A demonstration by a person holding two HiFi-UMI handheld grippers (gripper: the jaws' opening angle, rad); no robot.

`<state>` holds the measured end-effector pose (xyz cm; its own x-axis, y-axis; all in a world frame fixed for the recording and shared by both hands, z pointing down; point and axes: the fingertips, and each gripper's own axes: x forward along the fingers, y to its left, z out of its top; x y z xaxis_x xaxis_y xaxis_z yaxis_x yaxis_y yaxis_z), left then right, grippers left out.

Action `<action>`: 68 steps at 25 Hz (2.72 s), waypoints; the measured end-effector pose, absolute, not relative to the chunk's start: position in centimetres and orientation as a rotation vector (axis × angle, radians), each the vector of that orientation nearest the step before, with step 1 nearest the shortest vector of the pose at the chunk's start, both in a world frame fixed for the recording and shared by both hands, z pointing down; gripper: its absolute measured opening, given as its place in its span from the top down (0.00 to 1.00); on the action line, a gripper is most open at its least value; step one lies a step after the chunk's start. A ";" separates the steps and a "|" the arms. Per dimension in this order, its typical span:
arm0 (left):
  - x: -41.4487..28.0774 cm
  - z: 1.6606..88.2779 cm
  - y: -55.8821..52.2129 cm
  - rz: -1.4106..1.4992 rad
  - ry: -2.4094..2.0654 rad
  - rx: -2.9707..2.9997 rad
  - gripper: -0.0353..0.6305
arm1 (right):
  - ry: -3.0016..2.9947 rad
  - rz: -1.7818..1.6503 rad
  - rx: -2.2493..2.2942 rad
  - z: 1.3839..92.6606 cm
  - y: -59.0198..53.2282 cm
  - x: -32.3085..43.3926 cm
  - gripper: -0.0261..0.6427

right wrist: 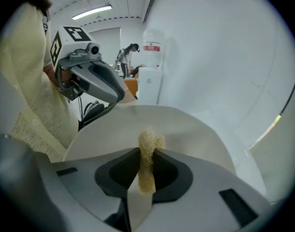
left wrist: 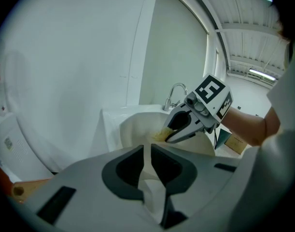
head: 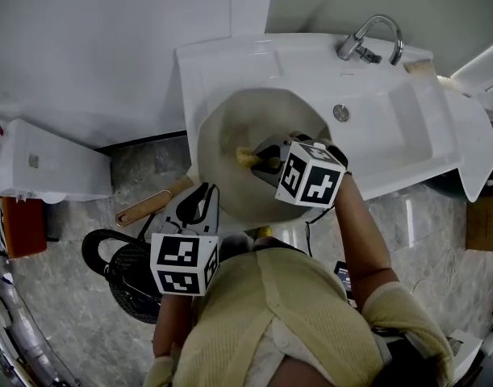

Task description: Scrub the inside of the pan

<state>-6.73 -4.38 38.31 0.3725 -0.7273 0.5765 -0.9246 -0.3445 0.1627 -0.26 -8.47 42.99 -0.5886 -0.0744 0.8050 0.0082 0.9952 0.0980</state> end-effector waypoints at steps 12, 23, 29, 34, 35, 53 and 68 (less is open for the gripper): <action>-7.5 38.6 -5.8 0.579 -1.470 2.128 0.82 | -2.164 -0.225 0.402 41.7 -15.6 1.2 0.84; -8.1 38.8 -6.7 0.579 -1.495 2.094 0.83 | -2.083 -0.295 0.595 41.9 -20.0 1.7 0.84; -8.6 38.9 -6.9 0.606 -1.524 2.092 0.84 | -2.036 -0.317 0.596 43.0 -21.1 1.8 0.84; -8.8 39.0 -7.1 0.611 -1.536 2.084 0.84 | -1.992 -0.312 0.607 43.9 -21.8 2.2 0.84; -8.8 39.0 -7.2 0.609 -1.538 2.080 0.84 | -1.986 -0.304 0.608 44.2 -21.9 2.3 0.84; -8.9 39.0 -7.3 0.616 -1.519 2.081 0.84 | -1.929 -0.200 0.506 48.0 -20.7 1.1 0.84; -9.5 38.6 -6.8 0.576 -1.544 2.071 0.84 | -1.922 -0.136 0.428 49.6 -18.8 0.3 0.84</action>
